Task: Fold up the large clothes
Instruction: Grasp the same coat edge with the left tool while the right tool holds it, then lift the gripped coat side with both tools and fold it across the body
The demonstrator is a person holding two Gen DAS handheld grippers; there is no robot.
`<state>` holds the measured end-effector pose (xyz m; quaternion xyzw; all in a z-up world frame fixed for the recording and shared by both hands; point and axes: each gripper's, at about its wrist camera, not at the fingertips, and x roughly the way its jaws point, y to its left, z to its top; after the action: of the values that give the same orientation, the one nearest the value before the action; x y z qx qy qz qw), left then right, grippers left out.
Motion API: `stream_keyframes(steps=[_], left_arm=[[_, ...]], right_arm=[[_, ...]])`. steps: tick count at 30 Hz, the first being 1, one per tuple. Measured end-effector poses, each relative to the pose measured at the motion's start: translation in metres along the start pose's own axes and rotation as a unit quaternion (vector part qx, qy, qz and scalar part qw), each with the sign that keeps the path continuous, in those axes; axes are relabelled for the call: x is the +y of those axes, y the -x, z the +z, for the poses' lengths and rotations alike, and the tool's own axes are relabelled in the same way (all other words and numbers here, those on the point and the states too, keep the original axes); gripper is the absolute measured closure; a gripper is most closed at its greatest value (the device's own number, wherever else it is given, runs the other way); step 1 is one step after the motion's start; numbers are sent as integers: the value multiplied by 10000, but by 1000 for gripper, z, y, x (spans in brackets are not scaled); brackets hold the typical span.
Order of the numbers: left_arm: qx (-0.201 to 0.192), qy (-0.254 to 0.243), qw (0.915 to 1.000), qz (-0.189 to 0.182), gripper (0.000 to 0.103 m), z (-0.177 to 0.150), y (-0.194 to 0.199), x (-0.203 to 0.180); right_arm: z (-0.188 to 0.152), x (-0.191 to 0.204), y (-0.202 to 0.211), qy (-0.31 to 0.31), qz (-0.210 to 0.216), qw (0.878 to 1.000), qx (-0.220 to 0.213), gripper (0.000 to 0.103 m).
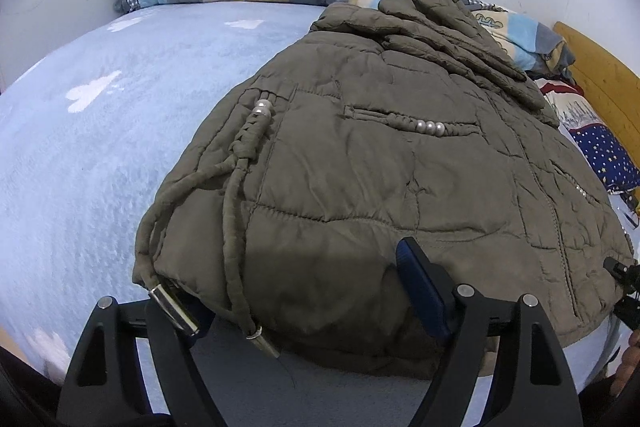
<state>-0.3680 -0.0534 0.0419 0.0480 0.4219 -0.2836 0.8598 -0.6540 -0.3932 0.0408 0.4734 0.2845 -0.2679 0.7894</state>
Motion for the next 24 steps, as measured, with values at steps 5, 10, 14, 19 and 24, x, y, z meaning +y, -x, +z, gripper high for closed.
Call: stream_keyframes(steps=[5,10,14,19,24], left_arm=[[-310,-272,9991,23,61,2,12,-6],[-542,-452,9975,-56,74,5,22,-12],[-741,-608,9954,-75,80,6,32,-19],[-903,-752,9931,-48,82,8,40,-23],[-978,-882,9913,-67,82,5,55,-22]], right_arm=[[2,11,9,268,7,9995,-164,79],[1,32,23,794,-68,9957,-478,85],[0,38,27,1005,-131,9930,-603,86],[1,49,43,1215,-69,9891,-831,87],[0,53,55,1256,2,9878,-919,88]])
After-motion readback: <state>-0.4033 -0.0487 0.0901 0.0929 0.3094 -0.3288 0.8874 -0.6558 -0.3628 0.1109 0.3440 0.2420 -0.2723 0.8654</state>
